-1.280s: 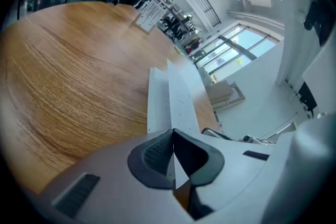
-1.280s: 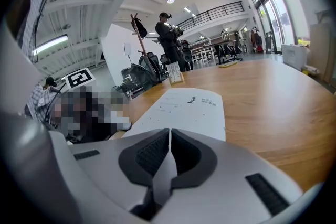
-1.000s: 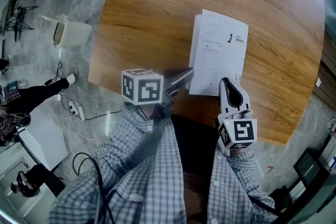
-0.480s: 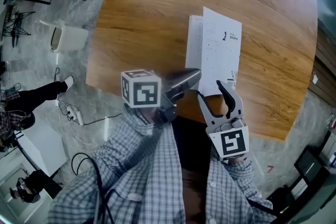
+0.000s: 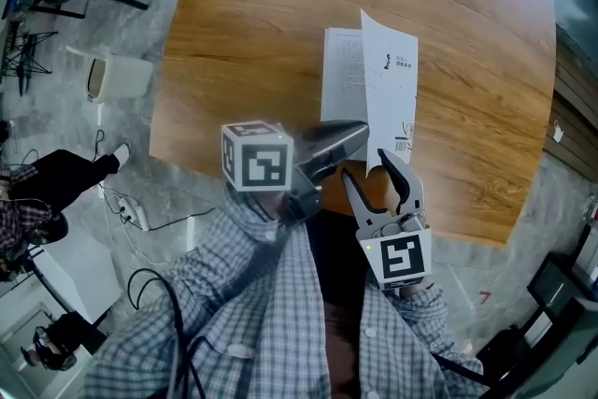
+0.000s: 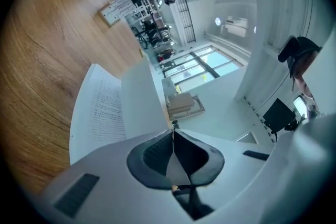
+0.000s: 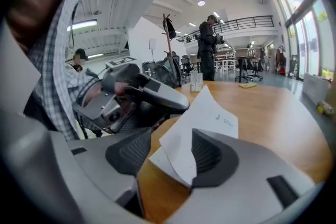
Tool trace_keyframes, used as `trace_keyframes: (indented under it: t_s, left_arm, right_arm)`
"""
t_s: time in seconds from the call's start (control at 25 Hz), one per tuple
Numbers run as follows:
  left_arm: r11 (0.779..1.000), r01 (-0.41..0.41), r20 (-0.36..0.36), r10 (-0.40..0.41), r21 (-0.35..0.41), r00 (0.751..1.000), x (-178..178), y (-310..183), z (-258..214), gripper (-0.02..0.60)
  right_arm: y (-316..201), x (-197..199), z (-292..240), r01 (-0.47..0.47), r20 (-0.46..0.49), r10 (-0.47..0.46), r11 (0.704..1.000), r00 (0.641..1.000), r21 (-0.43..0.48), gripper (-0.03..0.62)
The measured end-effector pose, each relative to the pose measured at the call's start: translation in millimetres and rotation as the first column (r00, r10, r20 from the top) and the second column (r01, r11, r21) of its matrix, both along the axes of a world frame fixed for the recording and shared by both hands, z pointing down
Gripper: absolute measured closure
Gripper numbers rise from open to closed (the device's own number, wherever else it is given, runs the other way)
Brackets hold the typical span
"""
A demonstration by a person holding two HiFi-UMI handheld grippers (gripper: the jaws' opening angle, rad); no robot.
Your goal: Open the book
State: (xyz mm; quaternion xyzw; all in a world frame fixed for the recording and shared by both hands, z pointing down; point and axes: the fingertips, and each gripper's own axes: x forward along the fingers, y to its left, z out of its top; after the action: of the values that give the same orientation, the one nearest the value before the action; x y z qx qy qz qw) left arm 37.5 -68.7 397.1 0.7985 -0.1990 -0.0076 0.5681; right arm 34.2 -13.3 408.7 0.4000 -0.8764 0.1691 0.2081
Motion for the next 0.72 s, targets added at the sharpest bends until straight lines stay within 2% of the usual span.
trace_keyframes:
  t_s: [0.04,0.08,0.12,0.24,0.44,0.72]
  left_arm:
    - [1.0,-0.005,0.0,0.005,0.004,1.0,1.9,0.3,-1.2,0.569]
    - [1.0,-0.007,0.001,0.007,0.009,1.0,3.6,0.6,-2.2,0.569]
    - [1.0,-0.008,0.001,0.008,0.014,1.0,5.1,0.7,-3.2,0.569]
    - [0.999,-0.015,0.007,0.015,0.031,1.0,9.5,-0.9,-5.1,0.571]
    - [1.0,-0.011,0.037,0.01,0.027,0.999,9.1,-2.5,3.2,0.571]
    - [0.997,-0.07,0.161,0.063,0.033,0.985,11.4,9.0,24.7,0.571]
  right_arm:
    - [-4.6,4.6,4.0,-0.04,-0.029,0.04,0.999,0.999,-0.004,0.369]
    - [-9.3,10.8,6.3,-0.087,-0.047,0.086,0.996,0.995,-0.005,0.406]
    - [-13.3,17.0,6.9,-0.129,-0.046,0.128,0.992,0.991,-0.009,0.561]
    - [-20.0,33.7,4.0,-0.218,0.023,0.218,0.975,0.976,-0.035,0.572]
    - [-23.7,67.5,-6.9,-0.328,0.06,0.328,0.945,0.943,-0.024,0.574]
    - [-22.0,119.6,-12.0,-0.454,0.038,0.453,0.891,0.891,-0.001,0.573]
